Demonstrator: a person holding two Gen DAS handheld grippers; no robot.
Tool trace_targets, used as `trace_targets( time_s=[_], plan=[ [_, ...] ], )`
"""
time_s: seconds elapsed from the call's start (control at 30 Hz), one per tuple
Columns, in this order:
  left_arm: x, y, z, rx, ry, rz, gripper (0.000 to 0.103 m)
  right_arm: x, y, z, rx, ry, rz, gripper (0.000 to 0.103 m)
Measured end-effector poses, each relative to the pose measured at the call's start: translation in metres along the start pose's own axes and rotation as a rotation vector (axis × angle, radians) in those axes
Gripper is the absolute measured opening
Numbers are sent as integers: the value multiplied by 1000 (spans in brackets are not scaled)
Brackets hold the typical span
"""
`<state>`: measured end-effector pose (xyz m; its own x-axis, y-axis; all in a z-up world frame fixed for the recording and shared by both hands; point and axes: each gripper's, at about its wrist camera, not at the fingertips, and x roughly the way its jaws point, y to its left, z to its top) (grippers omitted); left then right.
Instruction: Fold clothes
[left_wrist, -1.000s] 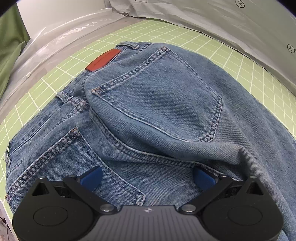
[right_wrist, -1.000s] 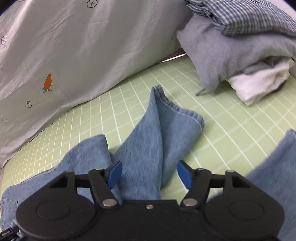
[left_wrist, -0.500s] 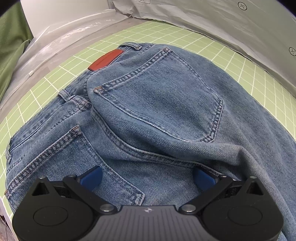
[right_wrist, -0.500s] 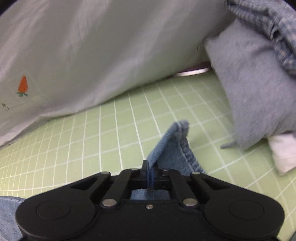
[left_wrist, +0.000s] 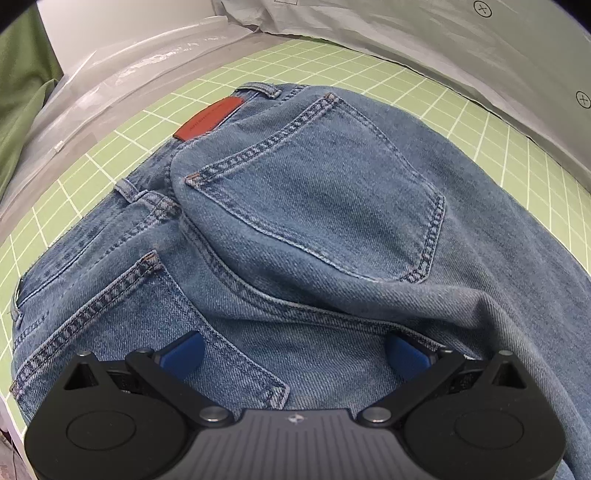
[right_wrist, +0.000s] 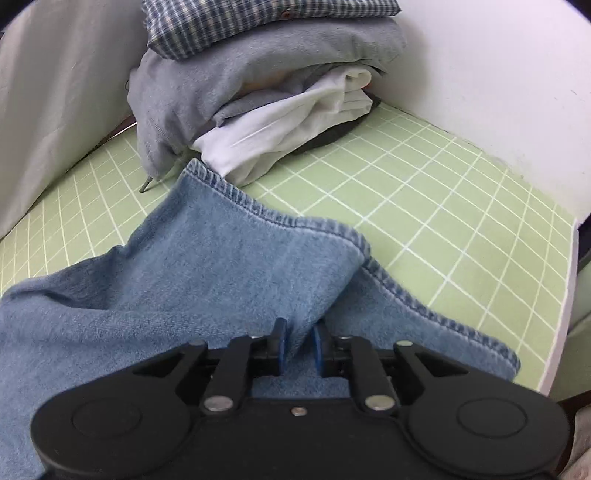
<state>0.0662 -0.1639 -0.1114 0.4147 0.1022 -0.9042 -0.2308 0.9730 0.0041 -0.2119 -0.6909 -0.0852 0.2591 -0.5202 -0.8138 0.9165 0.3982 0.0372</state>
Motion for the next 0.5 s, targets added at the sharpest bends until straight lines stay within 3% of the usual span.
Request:
trace_targets(
  time_s=[0.1,0.2,0.5],
  plan=[
    [1,1,4,8,23,-7,103,-10,16,5,-18,-64,35,66],
    [-4,7,6,19,47,-42,103,-17,37,11,-55,-111,91,86],
    [-51,41,4,20,-93,-20,103,-26,91,-12,-237,-76,248,96]
  ],
)
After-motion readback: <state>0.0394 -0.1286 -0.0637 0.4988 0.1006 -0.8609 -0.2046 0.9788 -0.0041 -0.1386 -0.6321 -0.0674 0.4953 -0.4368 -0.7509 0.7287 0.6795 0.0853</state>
